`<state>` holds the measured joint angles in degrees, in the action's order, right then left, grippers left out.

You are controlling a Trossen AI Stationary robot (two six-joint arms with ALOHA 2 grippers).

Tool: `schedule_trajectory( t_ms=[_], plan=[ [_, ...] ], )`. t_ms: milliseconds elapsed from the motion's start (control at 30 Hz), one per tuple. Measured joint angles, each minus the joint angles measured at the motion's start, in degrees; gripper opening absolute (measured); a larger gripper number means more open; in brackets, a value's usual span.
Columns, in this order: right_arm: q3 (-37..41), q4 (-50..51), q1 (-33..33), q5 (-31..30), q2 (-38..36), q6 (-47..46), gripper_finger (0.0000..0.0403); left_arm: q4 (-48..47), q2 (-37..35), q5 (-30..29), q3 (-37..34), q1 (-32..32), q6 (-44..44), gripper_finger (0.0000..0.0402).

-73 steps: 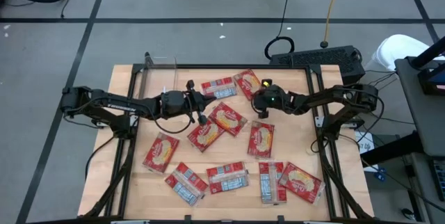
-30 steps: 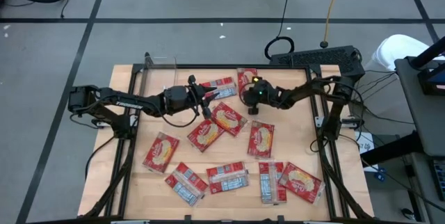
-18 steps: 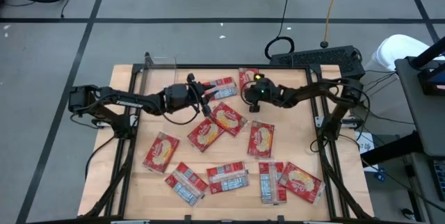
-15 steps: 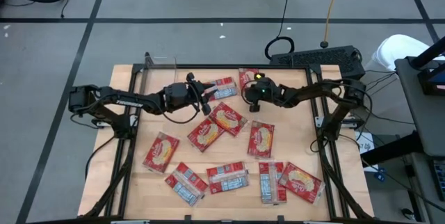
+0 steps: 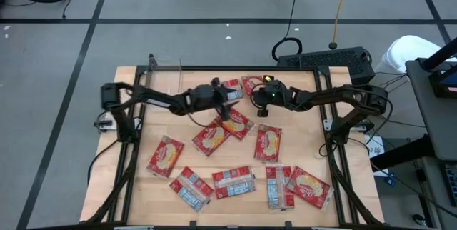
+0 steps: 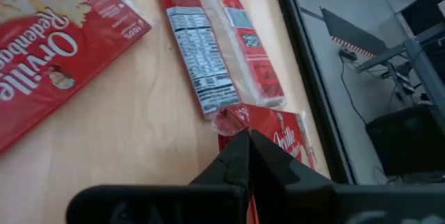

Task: Sort popcorn bags into baskets
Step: Put the red popcorn bag into the transparent bin

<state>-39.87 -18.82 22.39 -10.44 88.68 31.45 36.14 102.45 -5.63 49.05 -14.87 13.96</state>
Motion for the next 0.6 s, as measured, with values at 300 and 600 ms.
schedule_trajectory(
  t_ms=[300,600],
  plan=[
    [0.01,1.74,0.0,0.02,-0.06,0.88,0.0,-9.69,14.22,-0.65,14.78,-0.96,9.99,0.0299],
    [-0.01,2.59,0.02,2.96,-1.22,0.55,0.0,-11.04,15.26,-1.41,17.26,-1.2,17.39,0.025]
  ],
)
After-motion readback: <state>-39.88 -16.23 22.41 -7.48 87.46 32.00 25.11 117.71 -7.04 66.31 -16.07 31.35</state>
